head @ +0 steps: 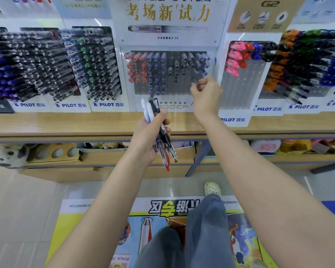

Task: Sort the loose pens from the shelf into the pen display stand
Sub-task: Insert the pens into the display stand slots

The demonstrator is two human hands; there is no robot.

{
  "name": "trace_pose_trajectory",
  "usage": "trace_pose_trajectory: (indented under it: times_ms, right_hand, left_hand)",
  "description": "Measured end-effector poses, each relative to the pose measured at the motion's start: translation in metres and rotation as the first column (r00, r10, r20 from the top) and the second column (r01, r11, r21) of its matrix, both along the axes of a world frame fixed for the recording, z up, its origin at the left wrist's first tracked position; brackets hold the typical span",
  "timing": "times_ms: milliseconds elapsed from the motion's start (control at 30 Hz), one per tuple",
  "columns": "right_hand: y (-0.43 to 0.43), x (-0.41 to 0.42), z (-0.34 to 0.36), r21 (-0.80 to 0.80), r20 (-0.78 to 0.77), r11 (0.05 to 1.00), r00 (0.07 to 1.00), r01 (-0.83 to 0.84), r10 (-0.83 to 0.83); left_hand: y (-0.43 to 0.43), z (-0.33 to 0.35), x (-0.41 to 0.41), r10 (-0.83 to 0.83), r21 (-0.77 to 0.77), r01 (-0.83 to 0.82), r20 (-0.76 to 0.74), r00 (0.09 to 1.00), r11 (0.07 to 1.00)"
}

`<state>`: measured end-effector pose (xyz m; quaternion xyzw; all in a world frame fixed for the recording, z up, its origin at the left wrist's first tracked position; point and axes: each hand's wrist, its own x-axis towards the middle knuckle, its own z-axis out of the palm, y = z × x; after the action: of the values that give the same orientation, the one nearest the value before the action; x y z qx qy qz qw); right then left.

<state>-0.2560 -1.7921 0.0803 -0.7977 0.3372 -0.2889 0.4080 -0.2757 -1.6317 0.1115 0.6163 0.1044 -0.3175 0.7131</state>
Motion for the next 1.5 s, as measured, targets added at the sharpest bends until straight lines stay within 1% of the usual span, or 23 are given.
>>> trace_pose_trajectory:
  times_ms: [167,267,333,433,467,500,567,633,667,733,800,1000,1067,1133,1167,1233,1300,1367,1433,1500]
  right_hand:
    - [-0.001,-0.01,0.005,0.01,-0.036,0.991,0.99,-0.135,0.135]
    - [0.0,-0.025,0.01,-0.006,-0.047,0.986,0.985,-0.169,0.169]
    - [0.0,-0.036,0.013,-0.044,-0.034,0.982,0.983,-0.181,0.18]
    - [0.003,-0.055,0.022,-0.062,-0.039,0.961,0.963,-0.268,0.266]
    - [0.005,-0.061,0.026,-0.031,-0.064,0.949,0.948,-0.315,0.312]
    - [0.008,-0.068,0.029,0.034,-0.1,0.927,0.921,-0.375,0.376]
    - [0.017,-0.078,0.036,0.204,-0.174,0.856,0.842,-0.476,0.51]
    - [0.023,-0.084,0.036,0.305,-0.18,0.779,0.77,-0.548,0.612]
    - [0.025,-0.085,0.033,0.318,-0.17,0.758,0.752,-0.569,0.637]
    - [0.026,-0.086,0.028,0.281,-0.182,0.76,0.745,-0.586,0.642]
    - [0.026,-0.089,0.024,0.242,-0.187,0.777,0.758,-0.581,0.625]
    - [0.029,-0.099,0.018,0.201,-0.092,0.827,0.83,-0.525,0.549]
    - [0.026,-0.105,0.015,0.143,-0.076,0.861,0.862,-0.488,0.501]
    - [0.022,-0.111,0.013,0.055,-0.066,0.894,0.892,-0.445,0.448]
    - [0.02,-0.114,0.012,0.023,-0.053,0.904,0.902,-0.428,0.428]
    - [0.014,-0.12,0.011,-0.03,-0.021,0.908,0.909,-0.417,0.417]
    - [0.009,-0.125,0.01,-0.07,-0.012,0.899,0.901,-0.433,0.433]
    - [0.004,-0.129,0.012,-0.088,-0.015,0.89,0.894,-0.447,0.448]
    - [-0.002,-0.131,0.013,-0.073,-0.005,0.892,0.894,-0.447,0.448]
    - [-0.008,-0.131,0.015,0.006,-0.026,0.89,0.89,-0.455,0.455]
  left_hand:
    - [-0.009,0.002,0.006,0.003,0.008,-0.003,0.007,1.0,1.0]
    - [-0.017,0.005,0.008,0.028,-0.026,-0.029,-0.029,0.999,0.999]
    - [-0.022,0.006,0.009,0.04,-0.034,-0.041,-0.05,0.998,0.999]
    - [-0.026,0.005,0.01,0.06,-0.087,-0.065,-0.057,0.997,0.994]
    - [-0.027,0.004,0.011,0.074,-0.114,-0.08,-0.057,0.996,0.99]
    - [-0.028,0.003,0.011,0.087,-0.137,-0.094,-0.055,0.995,0.986]
    - [-0.03,0.0,0.011,0.119,-0.167,-0.126,-0.05,0.992,0.978]
    - [-0.032,-0.003,0.009,0.147,-0.185,-0.154,-0.049,0.988,0.971]
    - [-0.033,-0.004,0.008,0.154,-0.185,-0.16,-0.046,0.987,0.97]
    - [-0.033,-0.006,0.007,0.157,-0.173,-0.162,-0.038,0.987,0.972]
    - [-0.032,-0.01,0.004,0.144,-0.164,-0.146,-0.022,0.989,0.976]
    - [-0.027,-0.018,-0.007,0.101,-0.138,-0.096,0.032,0.994,0.986]
    - [-0.025,-0.02,-0.012,0.069,-0.128,-0.064,0.035,0.997,0.99]
    - [-0.023,-0.024,-0.015,0.073,-0.106,-0.068,0.039,0.997,0.992]
    - [-0.022,-0.026,-0.017,0.075,-0.108,-0.072,0.026,0.997,0.992]
    - [-0.023,-0.028,-0.021,0.084,-0.167,-0.093,-0.056,0.995,0.982]
    - [-0.026,-0.027,-0.025,0.129,-0.242,-0.168,-0.169,0.977,0.956]
    - [-0.031,-0.026,-0.029,0.177,-0.289,-0.247,-0.249,0.952,0.925]
    - [-0.037,-0.024,-0.032,0.202,-0.336,-0.3,-0.297,0.933,0.893]
    - [-0.042,-0.022,-0.034,0.218,-0.352,-0.318,-0.294,0.931,0.88]
